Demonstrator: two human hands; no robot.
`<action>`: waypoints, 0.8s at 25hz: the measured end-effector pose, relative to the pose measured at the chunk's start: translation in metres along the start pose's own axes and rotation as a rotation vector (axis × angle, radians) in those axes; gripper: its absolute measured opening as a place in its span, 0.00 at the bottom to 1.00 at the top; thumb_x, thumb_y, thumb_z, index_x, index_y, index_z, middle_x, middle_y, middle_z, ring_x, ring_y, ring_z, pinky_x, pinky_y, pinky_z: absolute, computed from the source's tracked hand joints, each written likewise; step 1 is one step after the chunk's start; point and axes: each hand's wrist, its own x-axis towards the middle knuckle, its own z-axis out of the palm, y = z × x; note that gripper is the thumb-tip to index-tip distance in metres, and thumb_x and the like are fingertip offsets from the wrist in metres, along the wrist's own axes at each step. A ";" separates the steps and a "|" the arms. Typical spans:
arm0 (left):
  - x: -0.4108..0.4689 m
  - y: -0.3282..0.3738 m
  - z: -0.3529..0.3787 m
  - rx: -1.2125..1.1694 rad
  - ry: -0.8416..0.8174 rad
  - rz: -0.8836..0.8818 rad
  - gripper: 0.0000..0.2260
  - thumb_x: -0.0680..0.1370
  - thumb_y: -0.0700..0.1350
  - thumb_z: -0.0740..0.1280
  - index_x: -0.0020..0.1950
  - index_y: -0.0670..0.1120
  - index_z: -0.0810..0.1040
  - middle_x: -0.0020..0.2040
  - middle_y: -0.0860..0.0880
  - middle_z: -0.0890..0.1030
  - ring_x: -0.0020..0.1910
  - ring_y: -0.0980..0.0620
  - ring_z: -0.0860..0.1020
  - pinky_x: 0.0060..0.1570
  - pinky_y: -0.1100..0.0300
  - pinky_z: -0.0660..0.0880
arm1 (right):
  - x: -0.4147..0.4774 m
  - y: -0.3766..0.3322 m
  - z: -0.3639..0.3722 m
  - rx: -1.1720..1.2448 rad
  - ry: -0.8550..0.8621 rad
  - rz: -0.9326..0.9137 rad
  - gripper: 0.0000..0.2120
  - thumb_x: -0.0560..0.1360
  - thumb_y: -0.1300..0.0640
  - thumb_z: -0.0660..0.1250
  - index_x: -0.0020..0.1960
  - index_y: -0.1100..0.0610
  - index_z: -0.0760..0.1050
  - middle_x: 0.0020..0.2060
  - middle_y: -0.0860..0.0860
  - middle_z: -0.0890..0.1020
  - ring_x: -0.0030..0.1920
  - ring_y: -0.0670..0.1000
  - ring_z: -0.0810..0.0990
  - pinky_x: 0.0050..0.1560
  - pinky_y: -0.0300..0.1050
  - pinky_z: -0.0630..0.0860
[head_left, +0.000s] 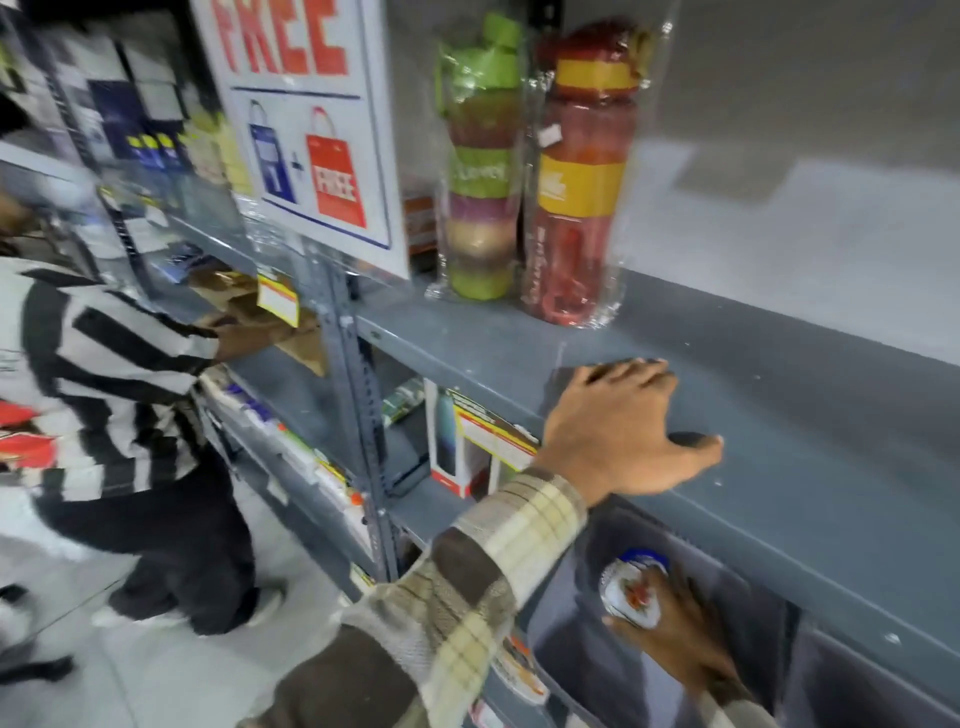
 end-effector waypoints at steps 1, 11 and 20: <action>0.001 -0.003 0.001 -0.002 0.003 0.003 0.36 0.74 0.68 0.58 0.76 0.49 0.66 0.78 0.52 0.64 0.77 0.54 0.59 0.75 0.49 0.54 | 0.005 -0.001 0.001 -0.008 0.022 -0.025 0.58 0.54 0.14 0.60 0.76 0.46 0.66 0.77 0.53 0.68 0.74 0.56 0.70 0.73 0.53 0.68; 0.001 -0.003 -0.001 0.002 0.002 0.000 0.35 0.74 0.67 0.57 0.77 0.49 0.64 0.79 0.54 0.62 0.77 0.55 0.58 0.75 0.52 0.53 | 0.007 0.001 -0.015 0.041 -0.023 -0.003 0.34 0.70 0.38 0.73 0.69 0.52 0.68 0.66 0.51 0.80 0.65 0.58 0.80 0.60 0.50 0.76; 0.001 -0.002 -0.004 -0.003 -0.054 -0.003 0.36 0.74 0.68 0.55 0.77 0.50 0.63 0.79 0.55 0.61 0.77 0.56 0.57 0.75 0.49 0.53 | 0.003 -0.001 -0.018 0.188 -0.025 0.028 0.37 0.67 0.39 0.75 0.70 0.46 0.62 0.68 0.49 0.77 0.69 0.56 0.76 0.65 0.54 0.76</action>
